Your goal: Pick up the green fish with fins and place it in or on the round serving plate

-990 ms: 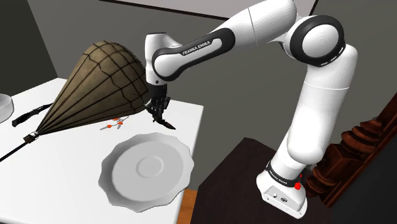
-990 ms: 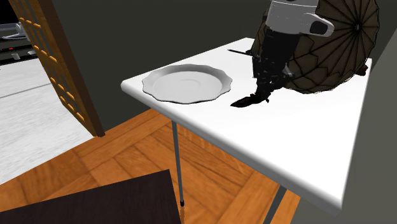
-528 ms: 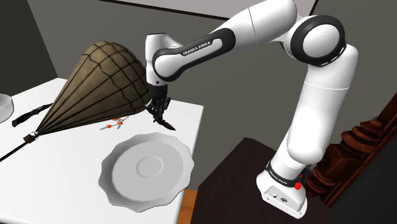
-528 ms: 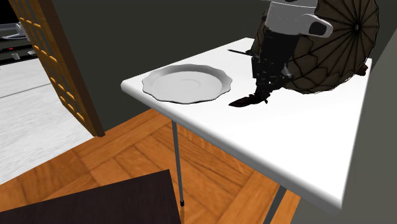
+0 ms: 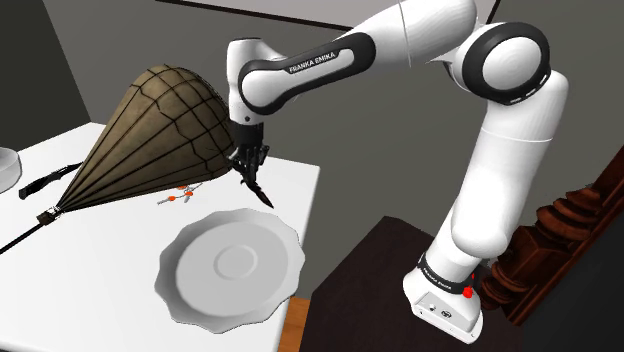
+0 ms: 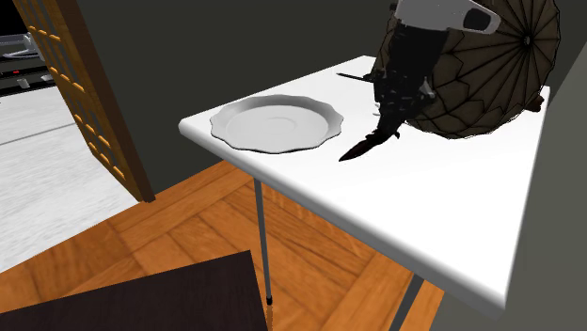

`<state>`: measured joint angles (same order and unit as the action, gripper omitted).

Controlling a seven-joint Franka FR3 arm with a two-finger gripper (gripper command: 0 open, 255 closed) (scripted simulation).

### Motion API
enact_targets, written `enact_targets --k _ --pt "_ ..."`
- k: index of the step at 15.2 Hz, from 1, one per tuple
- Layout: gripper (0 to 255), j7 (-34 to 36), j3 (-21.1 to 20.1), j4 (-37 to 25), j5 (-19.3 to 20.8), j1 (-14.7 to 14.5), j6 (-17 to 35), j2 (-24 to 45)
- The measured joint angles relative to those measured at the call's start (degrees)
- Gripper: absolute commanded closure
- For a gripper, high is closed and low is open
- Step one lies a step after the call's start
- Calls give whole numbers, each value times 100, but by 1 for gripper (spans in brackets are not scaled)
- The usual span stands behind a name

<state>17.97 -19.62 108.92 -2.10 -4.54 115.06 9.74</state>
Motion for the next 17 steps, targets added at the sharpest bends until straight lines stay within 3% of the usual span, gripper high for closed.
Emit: enact_targets --k 10,17 --pt "255 7 -12 -507 -69 16 -723 -228" --pt "255 628 -323 -147 -192 -334 -594 -567"
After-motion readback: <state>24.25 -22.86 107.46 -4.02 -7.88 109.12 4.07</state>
